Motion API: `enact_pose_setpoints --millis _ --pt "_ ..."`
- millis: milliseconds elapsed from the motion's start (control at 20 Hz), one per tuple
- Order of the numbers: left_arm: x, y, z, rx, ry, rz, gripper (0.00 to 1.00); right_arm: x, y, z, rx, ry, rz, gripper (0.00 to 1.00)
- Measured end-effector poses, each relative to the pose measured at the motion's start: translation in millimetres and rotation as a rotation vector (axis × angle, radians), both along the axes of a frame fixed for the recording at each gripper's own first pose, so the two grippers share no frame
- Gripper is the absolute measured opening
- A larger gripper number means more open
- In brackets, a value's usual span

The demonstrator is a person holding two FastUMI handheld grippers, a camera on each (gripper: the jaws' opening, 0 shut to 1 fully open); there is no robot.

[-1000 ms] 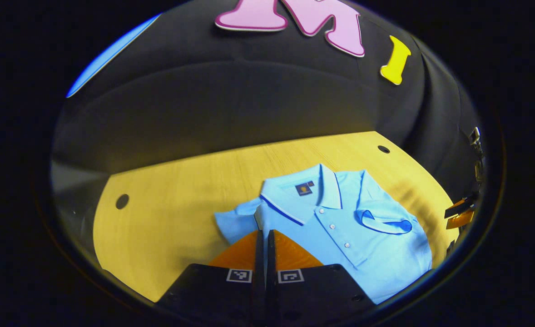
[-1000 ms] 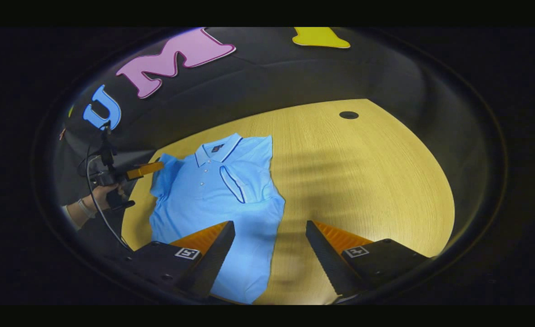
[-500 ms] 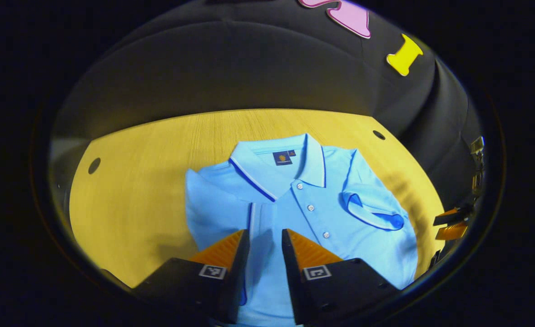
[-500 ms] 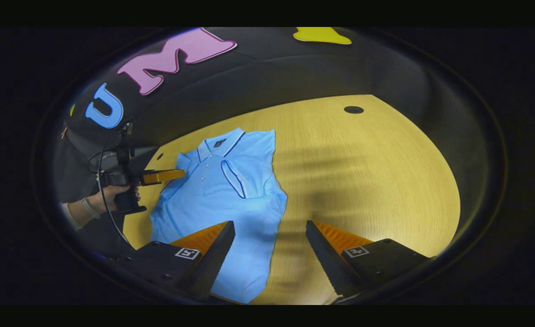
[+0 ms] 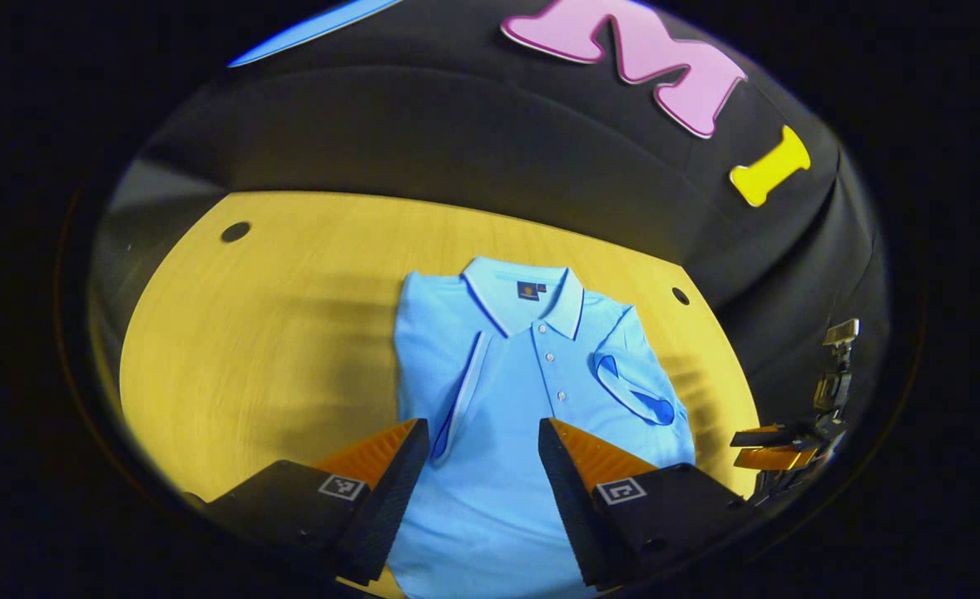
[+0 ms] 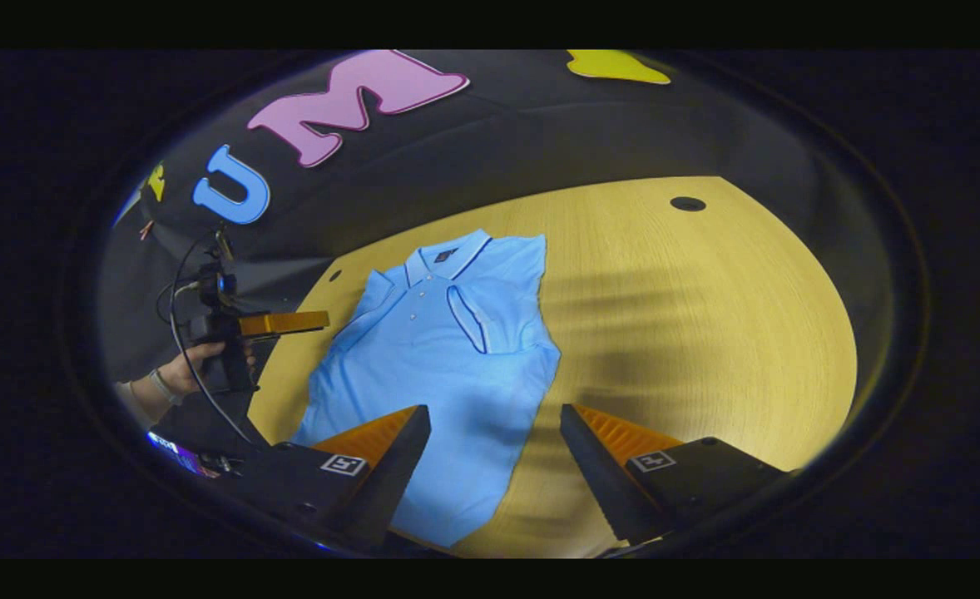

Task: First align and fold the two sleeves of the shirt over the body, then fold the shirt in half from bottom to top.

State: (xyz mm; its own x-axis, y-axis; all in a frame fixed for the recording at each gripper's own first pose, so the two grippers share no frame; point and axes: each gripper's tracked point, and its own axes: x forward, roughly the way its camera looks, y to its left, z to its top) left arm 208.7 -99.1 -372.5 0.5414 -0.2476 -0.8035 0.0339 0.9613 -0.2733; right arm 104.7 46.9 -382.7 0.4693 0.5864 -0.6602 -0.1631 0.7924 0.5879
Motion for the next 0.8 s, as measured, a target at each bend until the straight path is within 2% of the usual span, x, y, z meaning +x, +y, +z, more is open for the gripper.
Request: enact_pose_setpoints --millis 150,250,450,600,800 --pt "-50.6 16.2 17.6 -0.039 0.002 0.052 0.86 -20.8 2.8 3.8 0.005 -0.002 0.039 0.98" --pt "-88.5 29.3 19.4 -0.032 0.025 0.052 0.86 -34.2 8.0 5.4 -0.001 0.004 0.054 0.98" --pt "-164.5 53.8 11.9 0.011 0.104 0.005 0.86 -71.4 18.4 9.9 -0.008 0.020 0.048 0.98" --pt "-204.6 60.4 3.0 0.025 0.141 -0.039 0.86 -100.6 28.2 9.8 -0.019 0.038 0.047 0.98" --pt "-245.9 53.9 -12.4 -0.015 0.192 -0.074 0.86 -140.4 35.4 2.0 -0.066 0.064 0.064 0.98"
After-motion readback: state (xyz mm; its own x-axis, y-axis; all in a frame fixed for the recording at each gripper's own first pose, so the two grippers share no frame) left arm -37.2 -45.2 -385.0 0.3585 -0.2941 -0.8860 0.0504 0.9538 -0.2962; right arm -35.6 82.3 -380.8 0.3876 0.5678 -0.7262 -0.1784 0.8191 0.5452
